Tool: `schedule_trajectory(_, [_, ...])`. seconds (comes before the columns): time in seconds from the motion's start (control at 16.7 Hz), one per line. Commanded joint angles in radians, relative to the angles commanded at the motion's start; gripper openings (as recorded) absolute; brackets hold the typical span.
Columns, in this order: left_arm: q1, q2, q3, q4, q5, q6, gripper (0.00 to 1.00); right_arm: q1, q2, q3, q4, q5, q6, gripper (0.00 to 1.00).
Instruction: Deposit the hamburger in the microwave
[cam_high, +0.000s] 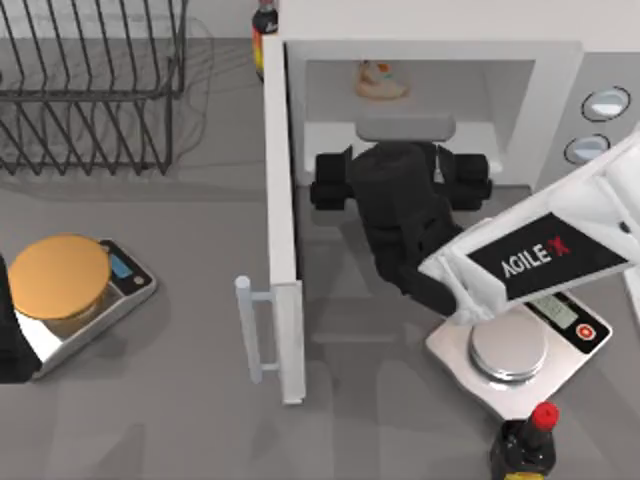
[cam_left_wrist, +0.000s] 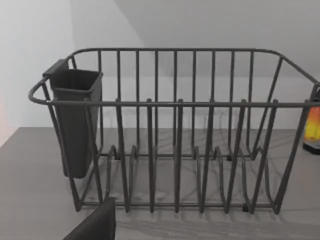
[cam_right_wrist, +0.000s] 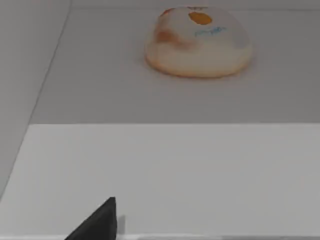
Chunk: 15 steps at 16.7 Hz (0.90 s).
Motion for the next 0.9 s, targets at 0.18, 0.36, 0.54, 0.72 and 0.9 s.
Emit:
schedule_trajectory(0.18, [0.0, 0.0, 0.0, 0.0, 0.0, 0.0, 1.0, 0.082, -0.06, -0.177, 0.049, 0.071, 0.032, 1.0])
schedule_trajectory(0.36, [0.0, 0.0, 0.0, 0.0, 0.0, 0.0, 1.0, 0.137, -0.112, -0.262, 0.075, 0.117, 0.072, 1.0])
schedule_trajectory(0.54, [0.0, 0.0, 0.0, 0.0, 0.0, 0.0, 1.0, 0.144, -0.121, -0.271, 0.081, 0.122, 0.079, 1.0])
schedule_trajectory(0.72, [0.0, 0.0, 0.0, 0.0, 0.0, 0.0, 1.0, 0.139, -0.118, -0.268, 0.075, 0.119, 0.077, 1.0])
schedule_trajectory(0.9, [0.0, 0.0, 0.0, 0.0, 0.0, 0.0, 1.0, 0.142, -0.179, -0.248, 0.007, 0.116, 0.076, 1.0])
